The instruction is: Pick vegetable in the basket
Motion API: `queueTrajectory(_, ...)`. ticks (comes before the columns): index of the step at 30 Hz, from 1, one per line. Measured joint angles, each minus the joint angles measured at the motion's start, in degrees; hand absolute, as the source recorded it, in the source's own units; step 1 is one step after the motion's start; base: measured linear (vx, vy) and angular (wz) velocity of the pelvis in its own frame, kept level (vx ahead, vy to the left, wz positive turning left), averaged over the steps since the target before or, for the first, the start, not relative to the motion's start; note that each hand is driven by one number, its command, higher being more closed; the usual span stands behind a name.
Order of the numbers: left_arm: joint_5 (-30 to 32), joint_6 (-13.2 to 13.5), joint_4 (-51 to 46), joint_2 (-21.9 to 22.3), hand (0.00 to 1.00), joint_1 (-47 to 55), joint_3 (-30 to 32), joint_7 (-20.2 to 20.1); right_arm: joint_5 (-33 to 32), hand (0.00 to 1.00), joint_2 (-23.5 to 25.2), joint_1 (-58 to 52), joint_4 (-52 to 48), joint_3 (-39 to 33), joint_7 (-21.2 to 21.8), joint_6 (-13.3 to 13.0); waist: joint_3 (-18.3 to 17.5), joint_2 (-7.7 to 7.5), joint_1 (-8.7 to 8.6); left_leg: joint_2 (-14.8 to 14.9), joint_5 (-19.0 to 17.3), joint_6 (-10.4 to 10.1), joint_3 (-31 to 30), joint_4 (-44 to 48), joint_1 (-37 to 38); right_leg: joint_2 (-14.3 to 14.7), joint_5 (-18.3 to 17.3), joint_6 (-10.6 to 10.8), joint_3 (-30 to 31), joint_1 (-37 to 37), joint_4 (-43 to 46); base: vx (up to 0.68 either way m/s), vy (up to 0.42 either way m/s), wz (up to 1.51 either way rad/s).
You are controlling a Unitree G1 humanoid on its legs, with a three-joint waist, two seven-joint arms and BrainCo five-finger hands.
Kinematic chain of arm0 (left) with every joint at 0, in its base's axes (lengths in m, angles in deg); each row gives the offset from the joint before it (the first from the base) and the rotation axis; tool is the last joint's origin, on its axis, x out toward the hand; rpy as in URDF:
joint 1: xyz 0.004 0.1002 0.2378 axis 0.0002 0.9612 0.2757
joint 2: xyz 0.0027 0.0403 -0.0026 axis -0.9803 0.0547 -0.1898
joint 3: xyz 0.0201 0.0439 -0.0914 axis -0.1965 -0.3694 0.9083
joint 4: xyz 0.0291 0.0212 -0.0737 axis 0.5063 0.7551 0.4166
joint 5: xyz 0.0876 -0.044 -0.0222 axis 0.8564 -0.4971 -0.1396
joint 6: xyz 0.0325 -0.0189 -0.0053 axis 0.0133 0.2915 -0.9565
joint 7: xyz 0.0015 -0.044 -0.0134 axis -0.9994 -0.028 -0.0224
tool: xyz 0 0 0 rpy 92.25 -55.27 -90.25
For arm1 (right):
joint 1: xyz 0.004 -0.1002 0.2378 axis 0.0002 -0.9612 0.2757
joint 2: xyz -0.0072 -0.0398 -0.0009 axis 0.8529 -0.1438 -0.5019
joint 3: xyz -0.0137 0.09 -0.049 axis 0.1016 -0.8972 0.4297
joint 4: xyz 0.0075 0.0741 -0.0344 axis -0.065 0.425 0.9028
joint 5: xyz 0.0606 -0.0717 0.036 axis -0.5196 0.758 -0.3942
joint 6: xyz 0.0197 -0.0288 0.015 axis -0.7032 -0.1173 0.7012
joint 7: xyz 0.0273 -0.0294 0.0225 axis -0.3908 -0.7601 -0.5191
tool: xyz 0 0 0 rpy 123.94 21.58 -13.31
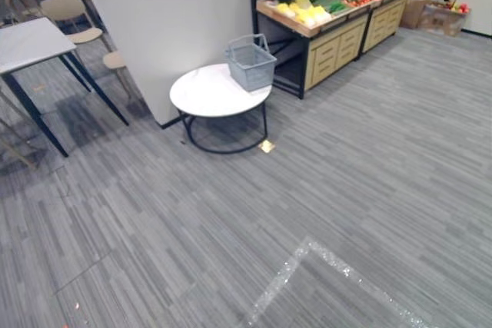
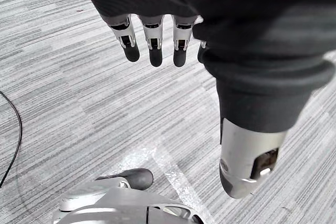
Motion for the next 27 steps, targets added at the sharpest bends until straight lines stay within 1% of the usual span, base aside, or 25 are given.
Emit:
queueTrajectory(1,0.00,0.03,0.14,0.06,0.00,-0.76,0.56,-0.03,0.01,0.00,0.07,0.77,0.01,0.00,0.00,0.00,1.09,-0.25,0.00,-0.02,-0.02,-0.04,0.04,-0.16,0.59,0.06,0.00,0.00,0.04,0.58,-0.48,0.10,-0.001,-0.09)
queueTrajectory(5,0.08,0.02,0.32,0.05,0.00,-2.12,1.55,-0.04,0.01,0.00,0.50,2.94,-0.01,-1.04,-0.04,-0.09,3.25,-0.62,0.07,0.00,-0.24,-0.42,1.12,-0.50,2.06,0.20,0.01,0.02,-0.05,2.29,-1.36,0.08,-0.001,-0.07)
queueTrajectory(11,0.30,-0.05,0.32,0.19,0.00,-2.14,1.49,-0.06,0.00,0.00,0.88,3.93,-0.10,-2.73,-0.15,-0.13,3.57,-0.40,0.07,0.05,-0.93,-1.49,1.39,-0.48,2.83,0.19,-0.09,0.24,0.00,2.70,-1.36,0.02,-0.008,-0.06)
queueTrajectory(14,0.29,-0.02,0.30,0.18,0.00,-2.14,1.27,-0.20,0.00,0.00,1.02,3.93,-0.10,-3.54,-0.15,-0.11,3.60,-0.34,0.09,0.06,-0.96,-1.52,1.38,-0.49,2.84,0.17,-0.40,0.70,0.02,2.69,-1.36,-0.05,-0.033,0.00)
queueTrajectory(19,0.28,0.02,0.28,0.24,0.00,-2.14,0.07,-0.45,-0.02,0.00,0.91,3.89,-0.30,-4.17,-0.12,-0.13,3.81,0.31,0.07,0.72,-1.00,-1.54,1.37,-0.49,2.86,0.76,-0.41,0.70,0.05,2.46,-1.36,-0.09,-0.050,-0.01)
queueTrajectory(24,0.34,-0.02,0.29,0.22,0.00,-2.12,-0.38,-0.48,-0.04,0.00,0.86,3.83,-0.31,-4.44,-0.12,-0.11,3.74,0.50,0.09,1.35,-0.86,-1.32,1.66,-0.46,2.67,1.33,-0.44,0.70,0.06,2.26,-1.46,-0.07,-0.051,-0.02)
queueTrajectory(27,1.83,-0.06,0.29,0.22,0.00,-2.13,-0.37,-0.49,-0.06,0.00,0.88,3.84,-0.30,-4.56,-0.11,-0.07,3.73,0.50,0.09,1.63,-0.86,-1.32,1.72,-0.47,2.64,1.63,-0.44,0.68,0.05,2.23,-1.51,-0.01,-0.024,-0.01)
